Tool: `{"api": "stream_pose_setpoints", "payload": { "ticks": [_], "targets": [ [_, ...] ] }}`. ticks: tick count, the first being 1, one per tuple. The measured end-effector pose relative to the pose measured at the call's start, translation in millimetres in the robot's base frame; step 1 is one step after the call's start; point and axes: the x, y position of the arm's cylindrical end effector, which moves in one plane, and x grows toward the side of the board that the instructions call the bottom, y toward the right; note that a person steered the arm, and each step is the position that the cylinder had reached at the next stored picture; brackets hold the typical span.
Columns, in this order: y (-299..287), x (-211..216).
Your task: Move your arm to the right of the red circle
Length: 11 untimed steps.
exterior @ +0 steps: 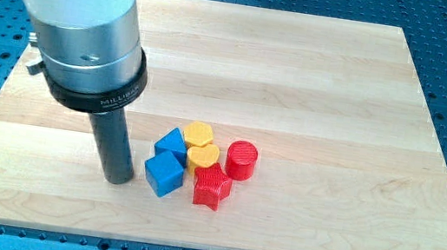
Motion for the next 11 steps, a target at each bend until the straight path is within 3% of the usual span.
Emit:
{"api": "stream_pose_setpoints", "payload": {
  "ticks": [3,4,5,7,10,11],
  "targets": [
    [11,3],
    [-43,-27],
    [-62,-94],
    [74,-113],
    [191,-83],
    [186,-48]
  ]
}}
